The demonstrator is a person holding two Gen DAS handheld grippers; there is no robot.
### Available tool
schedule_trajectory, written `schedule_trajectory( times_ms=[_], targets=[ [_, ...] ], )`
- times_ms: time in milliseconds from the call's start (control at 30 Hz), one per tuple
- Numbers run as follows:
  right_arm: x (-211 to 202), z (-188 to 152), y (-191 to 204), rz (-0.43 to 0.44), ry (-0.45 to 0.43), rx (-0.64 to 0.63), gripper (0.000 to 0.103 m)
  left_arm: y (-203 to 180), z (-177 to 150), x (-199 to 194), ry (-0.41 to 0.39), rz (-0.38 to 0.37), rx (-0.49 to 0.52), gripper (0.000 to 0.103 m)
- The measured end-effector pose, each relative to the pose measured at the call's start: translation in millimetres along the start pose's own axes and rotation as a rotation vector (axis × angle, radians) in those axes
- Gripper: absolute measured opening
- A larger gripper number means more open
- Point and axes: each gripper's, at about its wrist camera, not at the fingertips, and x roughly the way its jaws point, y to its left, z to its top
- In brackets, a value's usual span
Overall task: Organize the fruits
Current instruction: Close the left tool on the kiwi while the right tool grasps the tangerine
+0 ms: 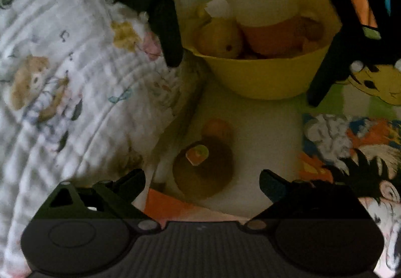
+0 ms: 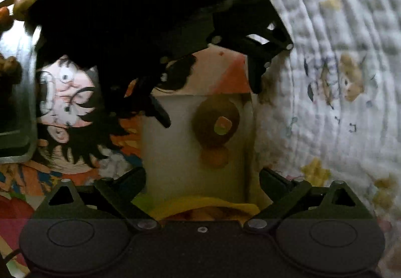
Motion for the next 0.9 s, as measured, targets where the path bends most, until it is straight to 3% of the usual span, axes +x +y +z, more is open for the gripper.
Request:
schedule_trajectory(
  times_ms=[133,333,533,900],
  targets=[
    [9.9,0.2,-9.4,0.032,-0.008,0.003,0.085,-1.5,1.0,12.5,-0.014,0.000,-0.006,0.097],
    [30.7,-0.7,-17.3,0.045,0.000,0.004,0.072,3.1,3.1,27.2,0.002,-0.024,-0.027,0.083],
    [42.8,-0.4,-24.9,0.091,0.002,-0.007,0.070,6.1,3.9,42.9,0.019,-0.043,-0.059,0.070],
    [64.6,-4.4,-43.7,0.181,0.005,-0.035,0.062,11.8,-7.0,54.8,-0.004,-0.060,-0.139,0.066]
  ],
)
